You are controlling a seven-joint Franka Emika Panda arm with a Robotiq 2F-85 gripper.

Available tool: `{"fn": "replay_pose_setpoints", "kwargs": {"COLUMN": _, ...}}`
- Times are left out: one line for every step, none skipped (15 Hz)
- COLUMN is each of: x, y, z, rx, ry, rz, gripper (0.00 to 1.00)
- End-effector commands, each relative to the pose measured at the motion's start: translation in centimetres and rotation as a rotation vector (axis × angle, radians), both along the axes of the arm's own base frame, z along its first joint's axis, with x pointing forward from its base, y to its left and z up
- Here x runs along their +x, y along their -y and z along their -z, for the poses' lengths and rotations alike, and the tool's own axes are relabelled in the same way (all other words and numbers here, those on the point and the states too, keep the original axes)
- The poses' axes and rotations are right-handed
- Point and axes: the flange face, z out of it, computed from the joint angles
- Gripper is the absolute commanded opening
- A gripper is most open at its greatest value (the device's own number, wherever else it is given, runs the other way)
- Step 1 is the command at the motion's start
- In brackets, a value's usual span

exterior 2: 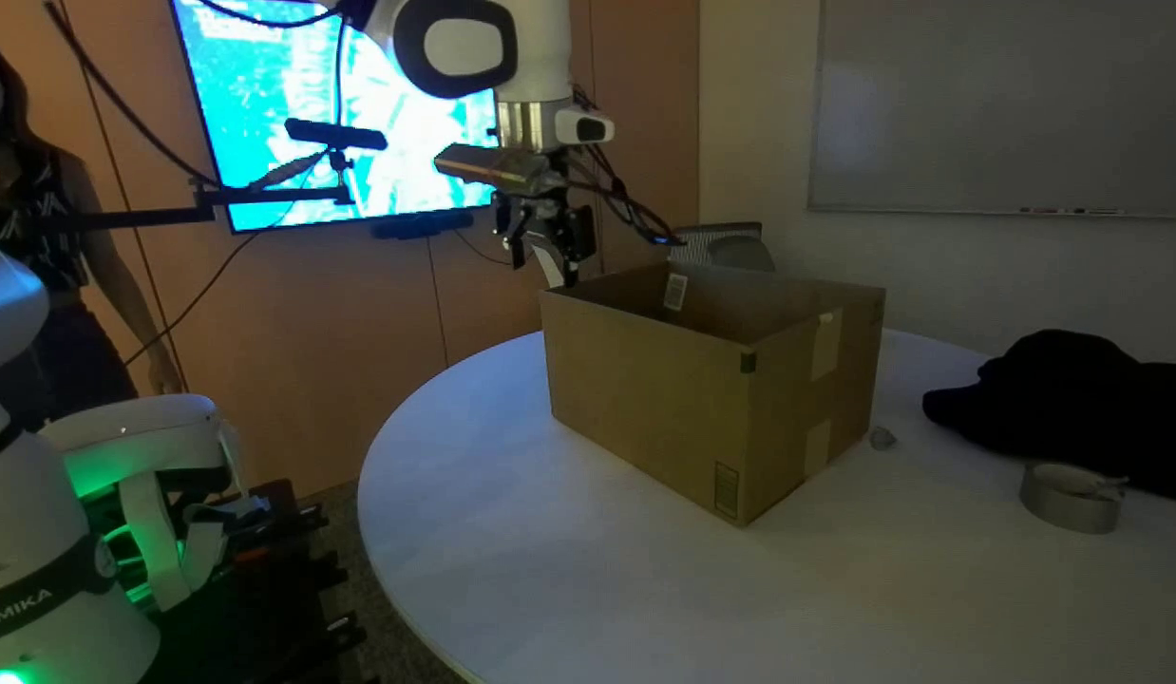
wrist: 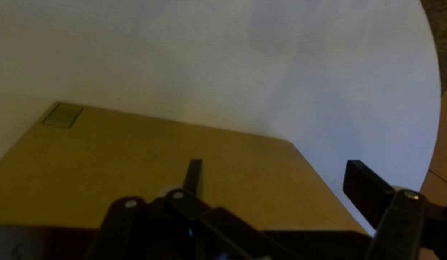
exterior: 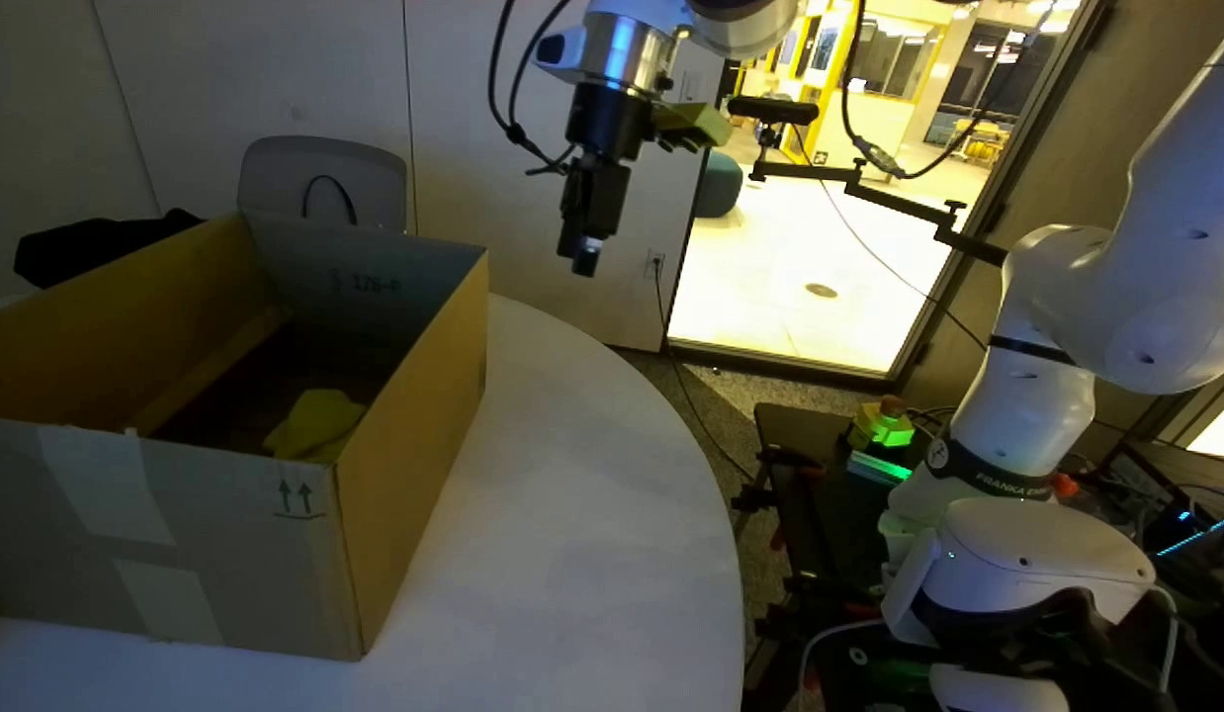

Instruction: Put the marker in the towel, fold the towel, and then put the folded towel in the box

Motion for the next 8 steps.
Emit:
{"fn": "replay_pose_setpoints", "kwargs": {"x": -6.8, "y": 1.1, "z": 2.8, "rx": 0.014, "ry": 0.011, "rz": 0.028, "gripper": 1.00}}
{"fn": "replay_pose_setpoints", "kwargs": {"x": -8.3, "y": 1.5, "z": 4.1, "rx": 0.012, "ry": 0.007, "rz": 0.043, "gripper": 1.00}}
{"fn": "replay_pose_setpoints", "kwargs": {"x": -9.1, "y": 2.2, "z": 5.4, "rx": -0.007, "ry": -0.004, "rz": 0.060, "gripper": 1.00}}
{"fn": "replay_pose_setpoints", "kwargs": {"x": -9.8, "y": 2.5, "z": 6.5, "rx": -0.022, "ry": -0.007, "rz": 0.070, "gripper": 1.00}}
{"fn": "replay_pose_setpoints", "kwargs": {"x": -10.3, "y": 2.8, "z": 7.6, "rx": -0.037, "ry": -0.013, "rz": 0.071, "gripper": 1.00}}
{"fn": "replay_pose_setpoints", "kwargs": {"x": -8.7, "y": 2.7, "z": 6.7, "rx": -0.015, "ry": -0.043, "rz": 0.069, "gripper": 1.00}}
{"fn": "replay_pose_setpoints", "kwargs": {"x": -9.5, "y": 3.0, "z": 7.7, "rx": -0.024, "ry": -0.047, "rz": 0.075, "gripper": 1.00}}
{"fn": "replay_pose_setpoints", "kwargs": {"x": -9.9, "y": 3.1, "z": 8.3, "rx": -0.028, "ry": -0.051, "rz": 0.077, "gripper": 1.00}}
